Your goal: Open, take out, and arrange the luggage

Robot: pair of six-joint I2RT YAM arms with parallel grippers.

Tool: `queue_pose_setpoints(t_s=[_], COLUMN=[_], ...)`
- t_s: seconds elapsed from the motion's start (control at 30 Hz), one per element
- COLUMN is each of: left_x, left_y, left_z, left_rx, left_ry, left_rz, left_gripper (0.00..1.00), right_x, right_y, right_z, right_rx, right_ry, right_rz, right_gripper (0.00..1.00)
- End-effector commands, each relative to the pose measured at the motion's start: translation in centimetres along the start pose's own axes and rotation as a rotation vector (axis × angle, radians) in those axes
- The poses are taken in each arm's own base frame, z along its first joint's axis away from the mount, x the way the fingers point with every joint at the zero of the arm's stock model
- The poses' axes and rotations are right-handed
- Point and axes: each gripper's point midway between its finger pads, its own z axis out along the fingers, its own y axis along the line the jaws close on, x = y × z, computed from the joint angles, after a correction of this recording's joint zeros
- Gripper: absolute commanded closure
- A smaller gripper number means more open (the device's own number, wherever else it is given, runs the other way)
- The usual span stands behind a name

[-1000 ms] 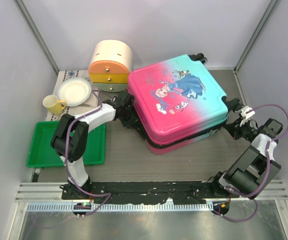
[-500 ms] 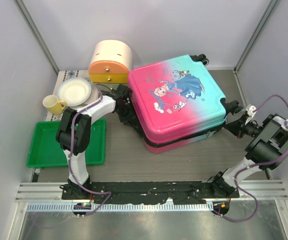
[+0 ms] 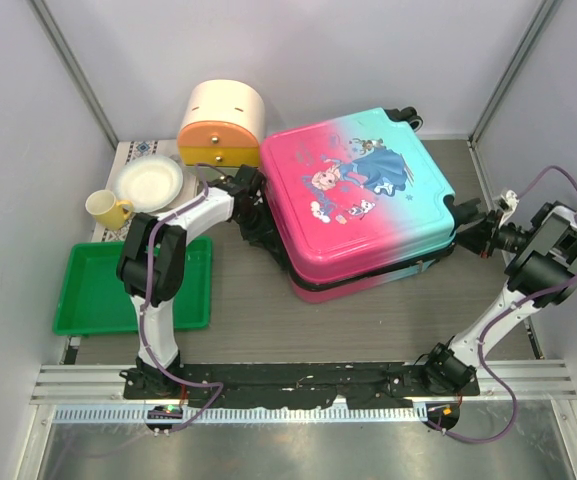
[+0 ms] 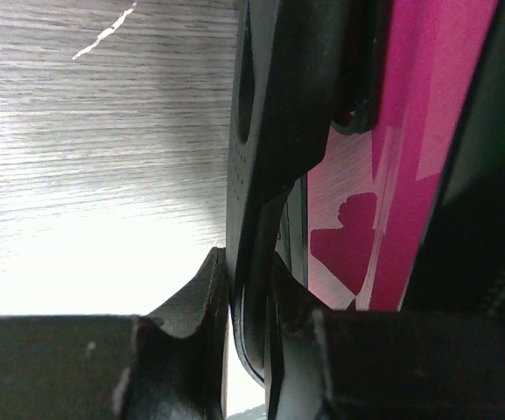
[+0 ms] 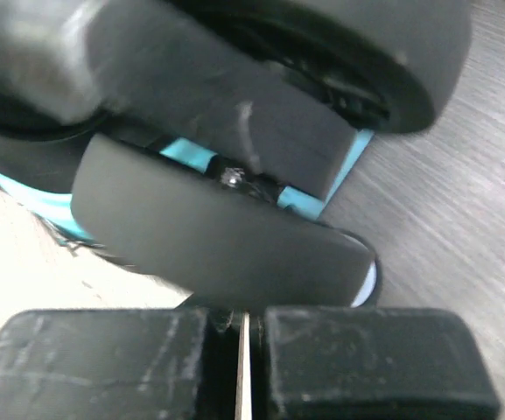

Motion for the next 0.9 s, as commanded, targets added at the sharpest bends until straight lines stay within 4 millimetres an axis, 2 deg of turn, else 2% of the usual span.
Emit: queue_pose_setpoints(t_s=[0.0, 0.13, 0.2, 0.4, 0.47, 0.5, 0.53, 0.57, 0.6, 0.67, 0.73, 0.77, 0.83, 0.87], left_x=[-2.9, -3.2, -3.3, -3.6, -3.6, -3.6, -3.4, -3.3, -3.1, -2.9, -2.9, -2.9, -3.1, -3.1], left_y=[7.2, 7.6, 7.7, 7.2, 7.1, 7.0, 6.9, 6.8, 6.9, 6.8, 6.8, 6.7, 6.7, 6.7], left_z=[0.2, 0.1, 0.2, 0.2, 0.1, 0.1, 0.2, 0.2, 0.3, 0.5, 0.6, 0.6, 0.6, 0.7], left_rx=[-0.220, -0.218, -0.217, -0.203, -0.196, -0.191, -0.181, -0.175, -0.173, -0.164, -0.159, -0.155, -0.160, -0.159], left_ry=[-0.062, -0.065, -0.062, -0.066, -0.067, -0.070, -0.063, -0.063, -0.061, -0.052, -0.049, -0.048, -0.053, -0.051], left_rz=[0.096, 0.086, 0.088, 0.090, 0.087, 0.085, 0.078, 0.077, 0.075, 0.070, 0.073, 0.076, 0.079, 0.086], left_gripper=[1.00, 1.00, 1.00, 1.00, 1.00, 1.00, 1.00, 1.00, 1.00, 1.00, 1.00, 1.00, 1.00, 1.00], right_x=[-4.7, -4.6, -5.3, -5.6, -5.9, -6.5, -6.2, -3.8, -7.1, -7.2, -6.5, -6.8, -6.4, -6.6], right_y=[-5.0, -5.5, -5.9, -6.3, -6.5, -8.7, -9.9, -9.6, -11.3, -11.0, -10.8, -10.8, -11.2, -12.1], right_z=[-0.8, 0.6, 1.3, 4.1, 4.3, 4.7, 4.2, 4.6, 4.1, 4.3, 5.1, 5.5, 6.2, 6.5], right_rx=[0.083, 0.046, 0.034, -0.065, -0.025, 0.071, 0.162, 0.211, 0.311, 0.292, 0.245, 0.217, 0.218, 0.241], right_ry=[-0.089, -0.094, -0.108, 0.005, 0.083, 0.110, 0.149, 0.156, 0.090, 0.066, 0.038, 0.010, -0.010, -0.043], right_rz=[-0.487, -0.465, -0.458, -0.267, -0.162, -0.117, -0.093, -0.021, -0.100, -0.085, -0.006, -0.011, 0.038, -0.012], right_gripper=[0.99, 0.99, 0.99, 0.87, 0.86, 0.86, 0.86, 0.87, 0.88, 0.94, 0.95, 0.95, 0.94, 0.93])
